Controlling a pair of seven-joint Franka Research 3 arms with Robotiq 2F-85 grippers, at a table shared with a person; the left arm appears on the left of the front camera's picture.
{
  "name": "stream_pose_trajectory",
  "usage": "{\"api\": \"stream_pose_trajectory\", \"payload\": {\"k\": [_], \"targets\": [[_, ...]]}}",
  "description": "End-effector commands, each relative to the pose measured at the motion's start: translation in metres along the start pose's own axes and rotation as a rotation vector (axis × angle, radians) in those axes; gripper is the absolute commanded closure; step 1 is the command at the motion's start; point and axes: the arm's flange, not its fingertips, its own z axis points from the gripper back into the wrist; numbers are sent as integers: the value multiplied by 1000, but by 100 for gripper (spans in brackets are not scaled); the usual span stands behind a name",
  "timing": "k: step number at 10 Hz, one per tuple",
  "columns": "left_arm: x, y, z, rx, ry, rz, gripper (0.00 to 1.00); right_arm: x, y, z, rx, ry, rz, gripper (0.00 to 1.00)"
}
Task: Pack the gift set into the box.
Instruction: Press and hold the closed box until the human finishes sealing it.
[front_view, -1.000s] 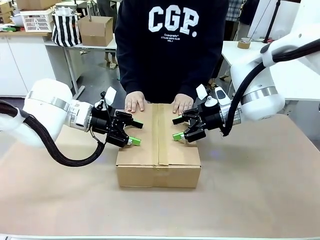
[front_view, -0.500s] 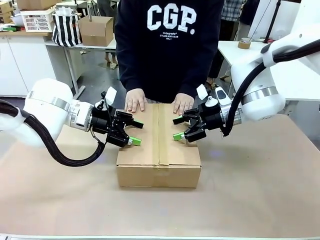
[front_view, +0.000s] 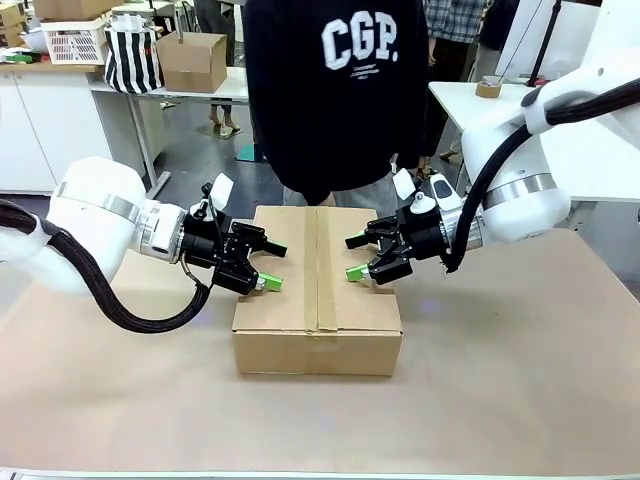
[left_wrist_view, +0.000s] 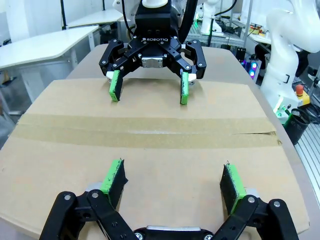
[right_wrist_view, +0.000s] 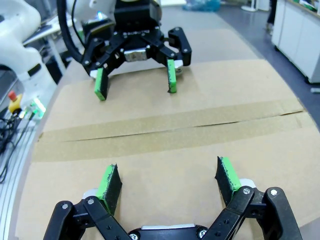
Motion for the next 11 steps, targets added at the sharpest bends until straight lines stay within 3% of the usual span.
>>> {"api": "stream_pose_trajectory", "payload": {"k": [1, 11], "targets": [[-2, -1, 1, -5, -7, 8, 0, -2, 0, 0, -2, 3, 2, 0], [-2, -1, 1, -5, -7, 8, 0, -2, 0, 0, -2, 3, 2, 0]]}}
